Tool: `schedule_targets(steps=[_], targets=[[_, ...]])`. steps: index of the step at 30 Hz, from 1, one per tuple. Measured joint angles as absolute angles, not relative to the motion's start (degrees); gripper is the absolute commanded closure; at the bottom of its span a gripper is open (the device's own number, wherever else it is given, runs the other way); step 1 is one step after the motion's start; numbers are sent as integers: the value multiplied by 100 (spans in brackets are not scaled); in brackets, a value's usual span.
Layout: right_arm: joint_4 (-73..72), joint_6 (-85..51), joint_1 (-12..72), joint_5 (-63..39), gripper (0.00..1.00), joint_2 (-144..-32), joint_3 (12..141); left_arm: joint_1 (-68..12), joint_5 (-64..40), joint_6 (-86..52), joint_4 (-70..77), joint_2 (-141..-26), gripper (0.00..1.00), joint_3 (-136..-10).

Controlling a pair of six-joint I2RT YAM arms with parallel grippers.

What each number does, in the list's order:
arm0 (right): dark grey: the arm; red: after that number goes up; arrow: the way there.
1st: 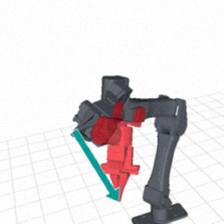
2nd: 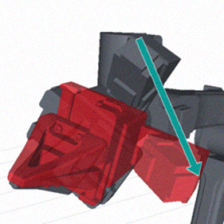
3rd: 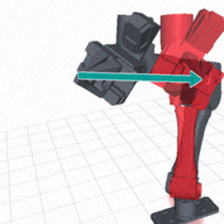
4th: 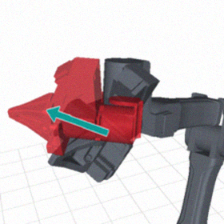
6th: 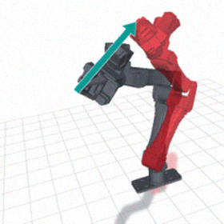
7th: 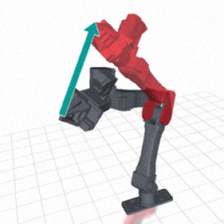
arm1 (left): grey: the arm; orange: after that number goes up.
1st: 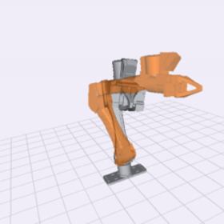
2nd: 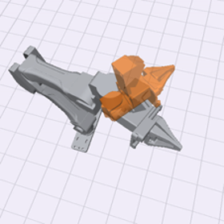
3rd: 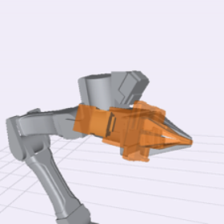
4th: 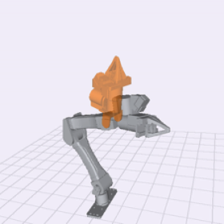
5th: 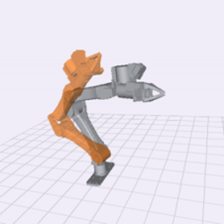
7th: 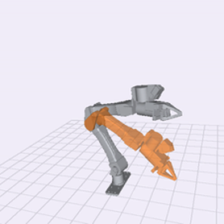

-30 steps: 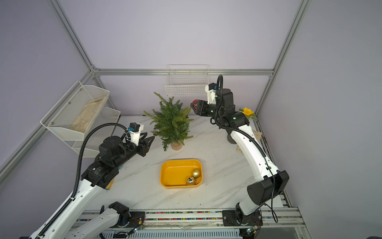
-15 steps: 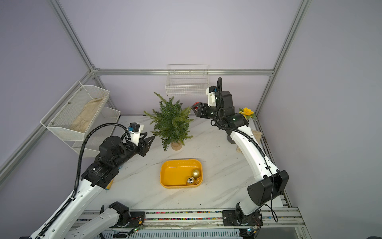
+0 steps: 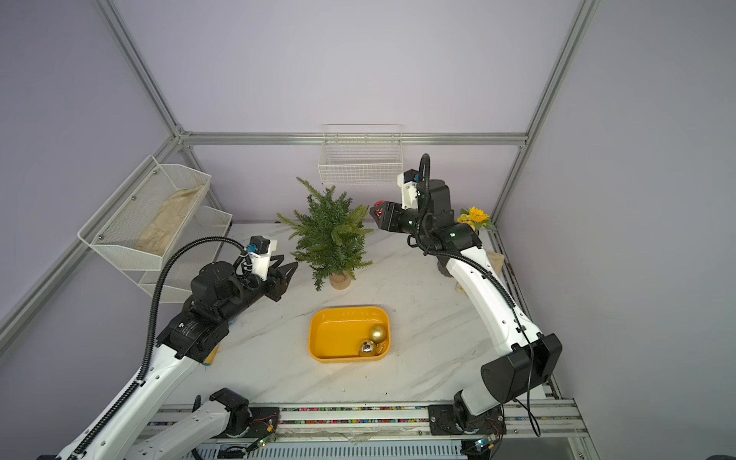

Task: Decorate the small christmas tree with ornaments
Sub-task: Hang an ornament on the christmas tree.

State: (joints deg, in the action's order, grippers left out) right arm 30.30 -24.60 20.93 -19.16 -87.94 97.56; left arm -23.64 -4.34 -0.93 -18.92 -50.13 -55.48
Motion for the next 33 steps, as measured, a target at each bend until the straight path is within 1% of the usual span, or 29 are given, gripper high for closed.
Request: schedule_targets(steps=[11, 13, 16, 19, 20, 23, 26, 31, 33], targets=[[2836, -2519, 2093, -1957, 65, -8796, 9476, -2362, -434, -95, -1892, -5022, 54, -5548], [2751, -2521, 2093, -1959, 63, -8799, 9417, -2364, -434, -95, -1894, -5026, 55, -5548], [2641, -2528, 2093, -1959, 56, -8801, 9327, -2364, -434, -97, -1892, -5030, 55, -5548], [2598, -2547, 2093, -1957, 43, -8803, 9292, -2364, -443, -102, -1892, -5050, 54, -5548], [2587, -2552, 2093, -1957, 40, -8803, 9292, -2362, -449, -104, -1890, -5061, 54, -5548], [2532, -2578, 2093, -1916, 38, -8803, 9292, -2364, -451, -106, -1892, -5078, 54, -5548], [2517, -2606, 2093, -1863, 33, -8801, 9271, -2362, -454, -106, -1887, -5078, 54, -5548], [2552, -2630, 2093, -1704, 31, -8772, 9168, -2362, -458, -108, -1887, -5078, 54, -5548], [2637, -2626, 2093, -1608, 32, -8720, 9157, -2364, -462, -106, -1885, -5078, 54, -5548]])
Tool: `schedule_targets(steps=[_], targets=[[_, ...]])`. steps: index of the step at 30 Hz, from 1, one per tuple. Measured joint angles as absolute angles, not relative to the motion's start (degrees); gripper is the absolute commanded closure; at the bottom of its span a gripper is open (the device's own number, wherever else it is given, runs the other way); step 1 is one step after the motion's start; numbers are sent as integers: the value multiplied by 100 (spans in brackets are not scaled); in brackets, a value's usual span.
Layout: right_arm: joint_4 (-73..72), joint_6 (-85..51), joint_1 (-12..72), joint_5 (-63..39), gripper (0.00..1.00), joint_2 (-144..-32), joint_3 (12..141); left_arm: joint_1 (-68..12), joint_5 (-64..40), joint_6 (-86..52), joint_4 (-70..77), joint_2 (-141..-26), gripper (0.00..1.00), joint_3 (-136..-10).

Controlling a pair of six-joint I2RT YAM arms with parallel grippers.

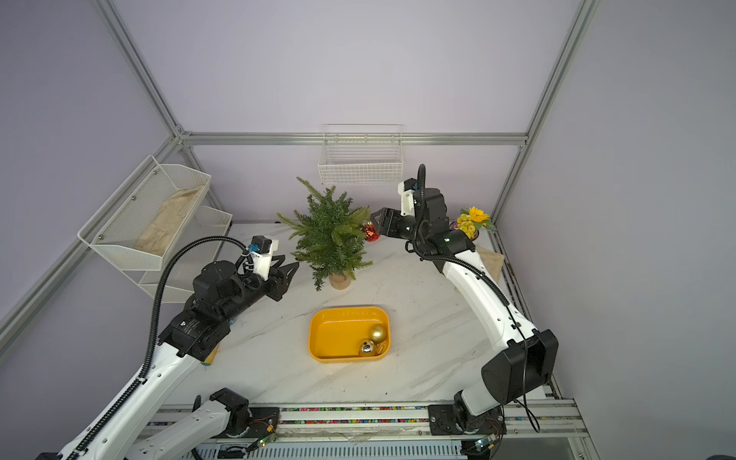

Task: Decorate the small christmas tree with ornaments
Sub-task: Hang an ornament on the christmas tree, then pick up an ornament from the container.

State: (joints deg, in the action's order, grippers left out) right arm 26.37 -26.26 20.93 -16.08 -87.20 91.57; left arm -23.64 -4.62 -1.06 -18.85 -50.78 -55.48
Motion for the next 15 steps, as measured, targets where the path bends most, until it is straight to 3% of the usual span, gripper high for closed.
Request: schedule_targets(steps=[9, 15], targets=[[3413, -2580, 2233, -1197, 39, -7843, 8875, -2364, -464, -104, -1892, -5092, 53, -5548], [4134, -2731, 3148, -707, 41, -7319, 8412, -2368, -539, -106, -1949, -5262, 50, -5548]])
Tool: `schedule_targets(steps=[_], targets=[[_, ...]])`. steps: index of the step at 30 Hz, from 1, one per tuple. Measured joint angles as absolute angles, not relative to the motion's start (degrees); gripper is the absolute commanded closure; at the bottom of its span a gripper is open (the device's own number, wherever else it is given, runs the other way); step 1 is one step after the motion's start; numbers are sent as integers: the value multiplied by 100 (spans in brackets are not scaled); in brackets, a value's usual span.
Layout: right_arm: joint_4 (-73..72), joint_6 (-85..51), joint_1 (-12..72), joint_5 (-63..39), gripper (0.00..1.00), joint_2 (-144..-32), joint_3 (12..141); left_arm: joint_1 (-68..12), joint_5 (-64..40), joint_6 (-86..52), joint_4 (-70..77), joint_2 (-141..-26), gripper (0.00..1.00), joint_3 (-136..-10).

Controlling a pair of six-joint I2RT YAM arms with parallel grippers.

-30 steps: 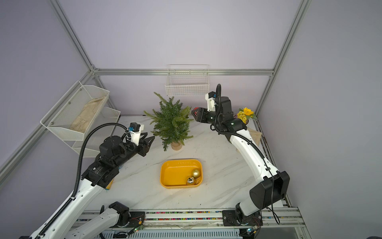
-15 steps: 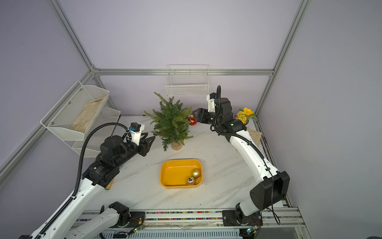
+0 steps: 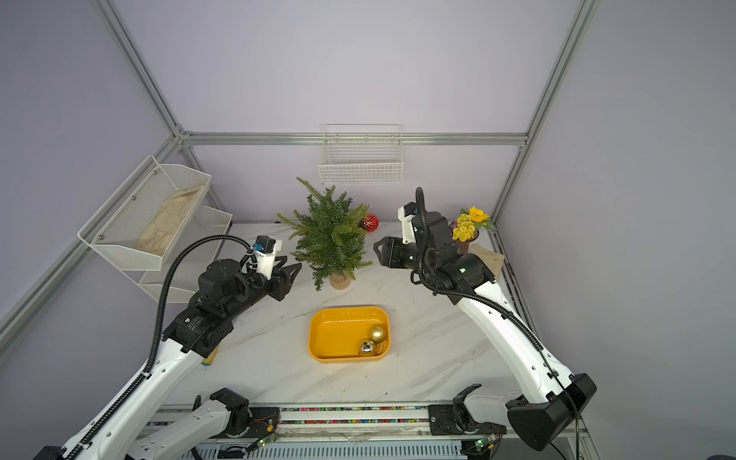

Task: Decorate the small christmas tree with ornaments
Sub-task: Pick up an ornament from the container.

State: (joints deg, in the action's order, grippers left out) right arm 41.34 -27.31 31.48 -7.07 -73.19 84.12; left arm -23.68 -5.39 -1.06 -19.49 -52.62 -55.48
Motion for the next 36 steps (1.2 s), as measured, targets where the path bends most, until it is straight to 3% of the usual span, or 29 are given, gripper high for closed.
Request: schedule_targets(steps=[9, 15, 36], targets=[[4838, -3286, 4650, -209, 42, -7387, 7373, -2377, -779, -196, -2263, -5234, 48, -5404], [4945, -3487, 5251, -158, 42, -8001, 7081, -2377, -749, -193, -2445, -4971, 47, -5183], [4646, -4071, 5454, -248, 39, -9413, 6184, -2377, -681, -187, -2541, -4748, 46, -5157]])
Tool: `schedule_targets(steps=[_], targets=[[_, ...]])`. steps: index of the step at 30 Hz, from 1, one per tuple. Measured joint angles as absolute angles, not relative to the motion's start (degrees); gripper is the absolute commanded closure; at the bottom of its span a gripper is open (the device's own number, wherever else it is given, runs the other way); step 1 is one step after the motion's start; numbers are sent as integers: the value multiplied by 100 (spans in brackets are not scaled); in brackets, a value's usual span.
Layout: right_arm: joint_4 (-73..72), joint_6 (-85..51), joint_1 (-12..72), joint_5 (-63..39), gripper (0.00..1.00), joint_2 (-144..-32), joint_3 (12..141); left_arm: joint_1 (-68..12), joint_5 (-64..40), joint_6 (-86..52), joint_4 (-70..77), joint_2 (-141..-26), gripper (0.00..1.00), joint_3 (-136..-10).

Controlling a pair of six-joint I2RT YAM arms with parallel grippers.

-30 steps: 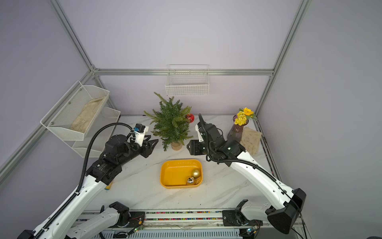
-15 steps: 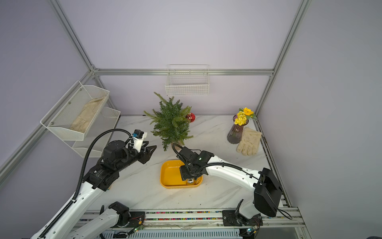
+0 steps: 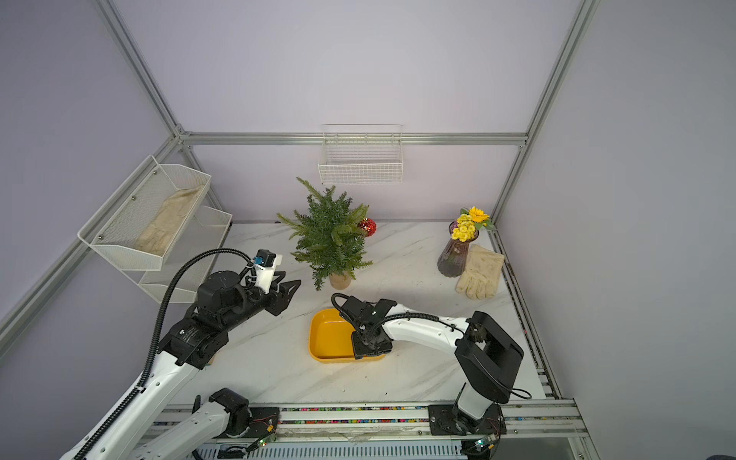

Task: Decorate the small christmas tree with ornaments
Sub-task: Pick up an ornament from the container.

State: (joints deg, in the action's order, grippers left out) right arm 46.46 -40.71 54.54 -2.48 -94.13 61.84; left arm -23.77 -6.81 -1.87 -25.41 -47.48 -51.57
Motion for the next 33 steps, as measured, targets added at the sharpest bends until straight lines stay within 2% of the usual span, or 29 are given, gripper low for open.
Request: schedule_targets(steps=[6, 10, 15, 23, 33], targets=[[4407, -4082, 5454, -242, 41, -9579, 6176, -2377, -681, -189, -2541, -4766, 46, -5157], [4322, -4091, 5454, -193, 34, -9579, 6176, -2377, -683, -189, -2539, -4768, 46, -5157], [4241, -4091, 5454, -108, 34, -9579, 6176, -2377, -683, -189, -2541, -4768, 46, -5157], [4136, -4088, 5454, -27, 44, -9625, 6237, -2377, -685, -189, -2539, -4772, 46, -5157], [4169, -4091, 5454, 1, 46, -9633, 6484, -2377, -683, -189, -2539, -4779, 46, -5157]])
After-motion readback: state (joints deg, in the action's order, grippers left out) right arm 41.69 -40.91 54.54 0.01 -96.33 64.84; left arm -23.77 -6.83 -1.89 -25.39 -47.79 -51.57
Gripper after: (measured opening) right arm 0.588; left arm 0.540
